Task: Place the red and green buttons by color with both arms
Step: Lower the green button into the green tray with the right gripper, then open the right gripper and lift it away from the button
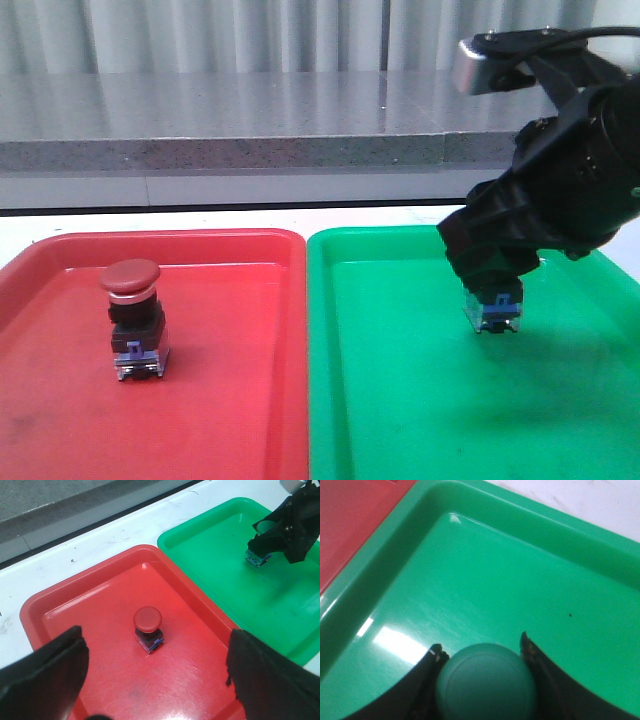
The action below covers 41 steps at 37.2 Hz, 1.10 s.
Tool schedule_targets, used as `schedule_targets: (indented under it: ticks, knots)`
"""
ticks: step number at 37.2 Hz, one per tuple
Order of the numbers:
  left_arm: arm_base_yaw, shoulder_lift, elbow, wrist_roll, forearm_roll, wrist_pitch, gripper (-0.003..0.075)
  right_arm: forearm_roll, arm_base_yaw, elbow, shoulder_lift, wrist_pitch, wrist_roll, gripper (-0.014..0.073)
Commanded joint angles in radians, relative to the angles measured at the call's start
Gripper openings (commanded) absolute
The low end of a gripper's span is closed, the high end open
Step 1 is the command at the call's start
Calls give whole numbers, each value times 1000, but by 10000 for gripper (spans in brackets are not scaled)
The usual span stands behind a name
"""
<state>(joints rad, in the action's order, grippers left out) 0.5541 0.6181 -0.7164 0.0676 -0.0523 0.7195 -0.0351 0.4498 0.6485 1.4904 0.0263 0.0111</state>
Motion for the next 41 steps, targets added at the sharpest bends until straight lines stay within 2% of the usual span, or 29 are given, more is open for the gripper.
schedule_targets:
  ticks: [1,10,13,18,22,27,34,41]
  knots:
    - [1,1,-28,-7,-10,-69,554,8,1,21,4,101,11,284]
    - [1,1,-28,-7,-10,-69,554,8,1,21,64,109,11,294]
    - [1,1,-28,-7,-10,-69,554,8,1,21,65,109,10,361]
    - [1,1,-28,-7,-10,-69,554,8,1,21,65,110,10,543]
    - [1,1,-28,-7,-10,-69,554,7,1,24,52,100,10,629]
    - [1,1,-28,-7,-10,-69,554,7,1,26,-27,52,9,634]
    - [1,1,-28,-7,-10,-69,554,7,1,26,-246,-53,9,634]
    - [1,1,-28,-7,-10,-69,554,8,1,29,-554,-314,10,634]
